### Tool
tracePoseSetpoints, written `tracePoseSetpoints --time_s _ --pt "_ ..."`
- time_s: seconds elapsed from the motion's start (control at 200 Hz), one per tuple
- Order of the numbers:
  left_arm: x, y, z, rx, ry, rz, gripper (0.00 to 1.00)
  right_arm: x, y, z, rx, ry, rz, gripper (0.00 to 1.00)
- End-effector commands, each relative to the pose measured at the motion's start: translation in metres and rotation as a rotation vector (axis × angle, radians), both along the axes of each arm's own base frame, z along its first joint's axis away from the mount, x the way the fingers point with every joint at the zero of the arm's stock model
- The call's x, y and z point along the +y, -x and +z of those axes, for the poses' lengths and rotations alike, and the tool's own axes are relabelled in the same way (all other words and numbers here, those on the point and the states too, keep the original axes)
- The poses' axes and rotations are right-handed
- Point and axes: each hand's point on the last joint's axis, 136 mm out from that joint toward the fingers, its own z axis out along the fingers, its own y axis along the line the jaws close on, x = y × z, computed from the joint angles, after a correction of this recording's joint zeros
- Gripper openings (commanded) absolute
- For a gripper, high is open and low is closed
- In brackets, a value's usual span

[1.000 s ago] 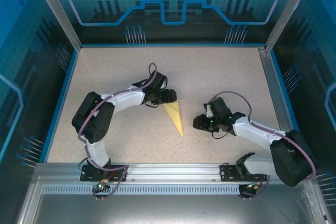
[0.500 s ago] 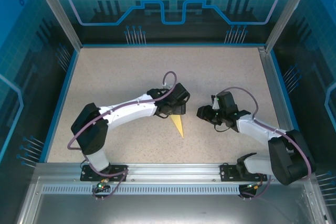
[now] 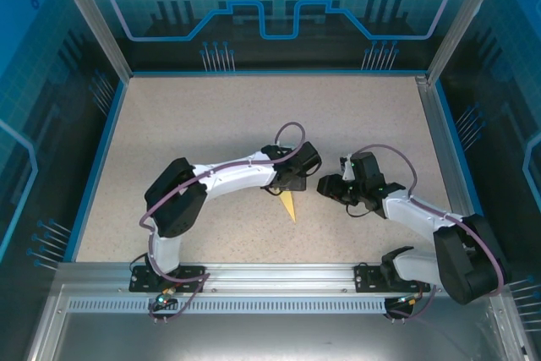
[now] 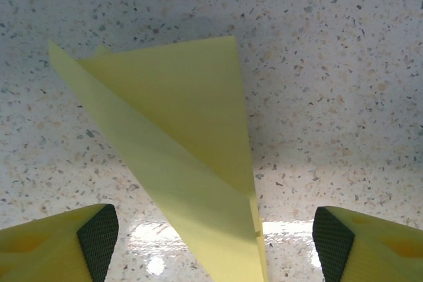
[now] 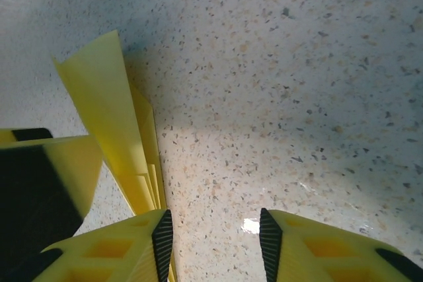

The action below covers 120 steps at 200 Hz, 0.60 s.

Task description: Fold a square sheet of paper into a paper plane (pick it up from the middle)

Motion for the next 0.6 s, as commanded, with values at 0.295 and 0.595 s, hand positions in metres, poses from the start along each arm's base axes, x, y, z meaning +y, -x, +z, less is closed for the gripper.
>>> tracePoseSetpoints --time_s 0.295,0.595 --pt "0.012 -0.016 0.015 0.001 0.272 0.083 0.72 0.065 0.023 0.013 -0.07 -0.127 0.211 0.27" --pt "0.026 -0.02 0.026 0.006 0.49 0.128 0.53 0.117 0.027 -0.001 0.012 -0.154 0.337 0.13"
